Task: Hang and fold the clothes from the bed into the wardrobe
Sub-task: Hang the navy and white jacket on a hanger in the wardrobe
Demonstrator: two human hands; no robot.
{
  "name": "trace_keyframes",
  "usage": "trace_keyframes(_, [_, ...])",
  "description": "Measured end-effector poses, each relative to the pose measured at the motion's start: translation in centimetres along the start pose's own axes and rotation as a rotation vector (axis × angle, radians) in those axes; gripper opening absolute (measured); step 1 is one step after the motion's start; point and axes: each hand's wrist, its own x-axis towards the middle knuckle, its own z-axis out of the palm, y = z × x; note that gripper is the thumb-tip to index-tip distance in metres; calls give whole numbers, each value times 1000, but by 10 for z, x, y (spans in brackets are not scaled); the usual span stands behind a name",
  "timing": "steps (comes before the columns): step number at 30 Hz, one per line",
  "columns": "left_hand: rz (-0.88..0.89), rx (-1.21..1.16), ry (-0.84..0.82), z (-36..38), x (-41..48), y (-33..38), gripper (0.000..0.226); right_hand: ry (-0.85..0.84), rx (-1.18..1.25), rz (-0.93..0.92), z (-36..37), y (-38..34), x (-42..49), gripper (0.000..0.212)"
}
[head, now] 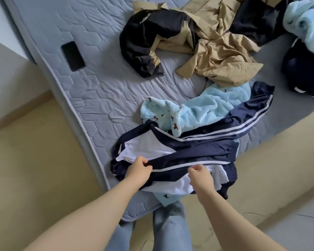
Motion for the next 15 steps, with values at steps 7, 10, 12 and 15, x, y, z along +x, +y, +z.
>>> trace_keyframes(7, [203, 499, 1, 52, 45, 14, 74, 146, -808, -487, -14, 20, 65, 69])
trace_keyframes(10, [252, 574, -26, 69, 62, 20, 81, 149, -963, -532, -14, 24, 91, 82])
trace_keyframes(12, [247, 670, 0, 75, 71, 17, 66, 117, -1012, -500, -13, 25, 105, 77])
trace_keyframes(15, [267, 729, 144, 76, 75, 9, 21, 84, -1078, -501, -10, 30, 113, 41])
